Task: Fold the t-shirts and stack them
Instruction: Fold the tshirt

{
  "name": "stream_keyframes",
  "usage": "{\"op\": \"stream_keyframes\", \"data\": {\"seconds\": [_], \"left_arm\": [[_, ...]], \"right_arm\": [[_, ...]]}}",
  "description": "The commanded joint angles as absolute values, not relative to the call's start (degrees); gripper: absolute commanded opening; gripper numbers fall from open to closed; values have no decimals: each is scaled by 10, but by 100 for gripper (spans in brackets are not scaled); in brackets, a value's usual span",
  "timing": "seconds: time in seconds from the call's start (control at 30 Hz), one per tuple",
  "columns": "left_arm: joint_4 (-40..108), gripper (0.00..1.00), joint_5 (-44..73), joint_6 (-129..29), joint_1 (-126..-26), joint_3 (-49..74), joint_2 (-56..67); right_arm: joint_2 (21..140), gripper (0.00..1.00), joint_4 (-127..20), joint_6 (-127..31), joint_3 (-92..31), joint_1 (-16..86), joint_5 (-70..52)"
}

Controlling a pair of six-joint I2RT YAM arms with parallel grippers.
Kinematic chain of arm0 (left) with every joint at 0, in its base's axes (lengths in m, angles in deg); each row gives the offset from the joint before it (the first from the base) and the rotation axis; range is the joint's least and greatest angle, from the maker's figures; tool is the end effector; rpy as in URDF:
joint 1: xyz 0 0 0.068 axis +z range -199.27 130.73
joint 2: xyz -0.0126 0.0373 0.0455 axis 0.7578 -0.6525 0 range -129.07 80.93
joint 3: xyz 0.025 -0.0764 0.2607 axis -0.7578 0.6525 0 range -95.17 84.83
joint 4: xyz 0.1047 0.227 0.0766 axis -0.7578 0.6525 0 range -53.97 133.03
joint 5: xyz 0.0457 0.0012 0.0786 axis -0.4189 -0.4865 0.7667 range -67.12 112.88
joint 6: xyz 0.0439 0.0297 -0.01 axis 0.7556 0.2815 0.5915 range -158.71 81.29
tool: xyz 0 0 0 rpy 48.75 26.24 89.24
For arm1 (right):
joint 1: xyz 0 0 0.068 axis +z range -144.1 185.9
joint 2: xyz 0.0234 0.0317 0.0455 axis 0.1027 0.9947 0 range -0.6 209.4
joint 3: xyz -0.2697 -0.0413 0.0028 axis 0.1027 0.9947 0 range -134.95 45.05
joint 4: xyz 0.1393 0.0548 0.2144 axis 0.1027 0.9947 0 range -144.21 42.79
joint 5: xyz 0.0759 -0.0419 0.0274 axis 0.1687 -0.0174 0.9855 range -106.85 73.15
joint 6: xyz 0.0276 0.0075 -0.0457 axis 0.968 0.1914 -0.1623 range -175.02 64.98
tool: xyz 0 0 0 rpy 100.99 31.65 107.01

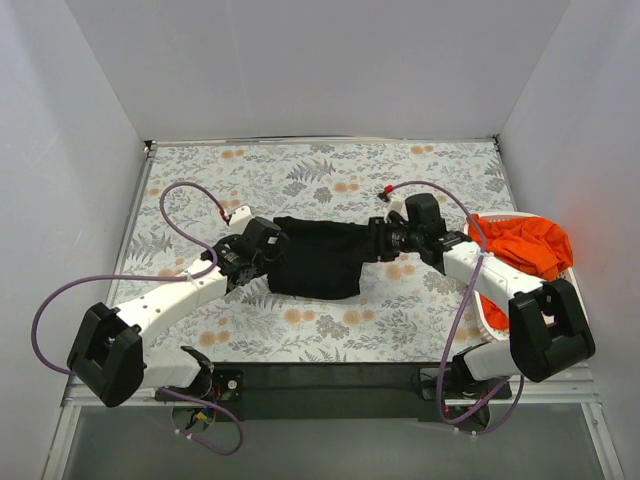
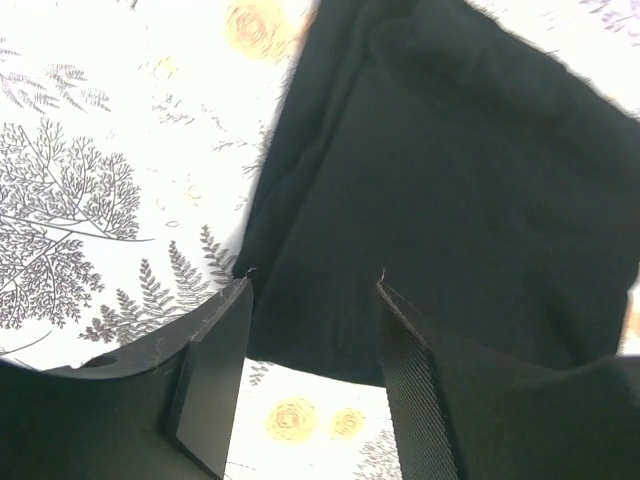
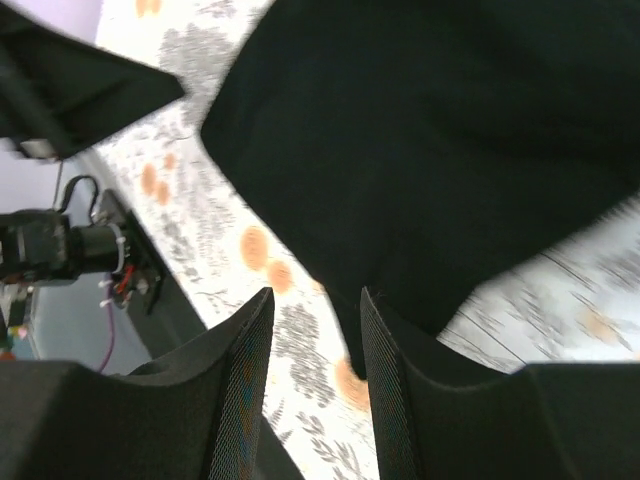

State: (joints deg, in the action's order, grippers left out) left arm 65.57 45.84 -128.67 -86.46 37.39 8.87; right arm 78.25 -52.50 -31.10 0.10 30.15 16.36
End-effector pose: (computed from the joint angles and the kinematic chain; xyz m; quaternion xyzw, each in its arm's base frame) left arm 0.2068 -0.1395 0.2306 -0.4692 0.8081 -0.1859 0.3038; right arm 0.2565 0.1370 0.2253 -0.1331 0.8520 0.4108 0.2960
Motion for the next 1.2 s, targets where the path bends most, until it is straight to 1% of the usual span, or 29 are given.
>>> {"op": "stream_keyframes", "data": {"seconds": [0.0,0.13,0.17,0.23,0.27,0.3,0.37,0.43,0.47,0.5,0.53,0.57,0.6,0.67,0.7,0.73,0.8,0.83,0.93,1.03,1.1,1.17], "left_arm": [[634,47,458,-1294,-859,397,78],[612,36,451,-1329,-853,435,61],[606,29,438,-1336,-853,444,58],[592,20,421,-1359,-850,472,53],[590,11,414,-1366,-850,480,51],[590,6,405,-1375,-847,496,49],[596,1,399,-1389,-843,505,52],[605,0,398,-1387,-841,506,74],[607,1,402,-1382,-840,505,85],[610,6,406,-1376,-839,501,95],[612,19,424,-1355,-834,474,131],[612,19,424,-1344,-834,474,132],[605,32,429,-1333,-828,467,138],[585,46,435,-1302,-821,452,144],[559,52,430,-1271,-808,448,143],[546,60,407,-1252,-799,437,132],[501,67,385,-1206,-773,426,113],[485,70,362,-1190,-763,420,89],[428,71,319,-1133,-730,392,39],[381,71,252,-1093,-702,360,-26],[365,70,199,-1072,-688,331,-69],[363,69,171,-1032,-682,310,-97]], "right_arm": [[802,40,-534,-294,-42,338,183],[846,39,-562,-288,-24,344,187],[861,39,-568,-288,-17,343,187],[886,38,-584,-290,0,338,184],[893,38,-590,-291,7,336,184],[900,38,-593,-292,12,332,187],[909,37,-598,-297,21,326,188],[897,37,-595,-313,16,322,189],[891,37,-594,-318,13,319,187],[885,37,-592,-324,9,315,188],[870,41,-579,-355,-13,289,189],[870,41,-579,-355,-14,288,188],[869,43,-573,-363,-21,281,188],[876,47,-555,-392,-48,257,194],[880,49,-552,-402,-57,244,194],[890,51,-549,-409,-67,237,194],[903,56,-547,-427,-94,229,190],[918,57,-548,-433,-103,222,189],[956,59,-548,-453,-140,215,194],[998,60,-549,-469,-173,212,215],[1020,60,-549,-482,-188,212,226],[1032,61,-549,-489,-195,210,243]]}}
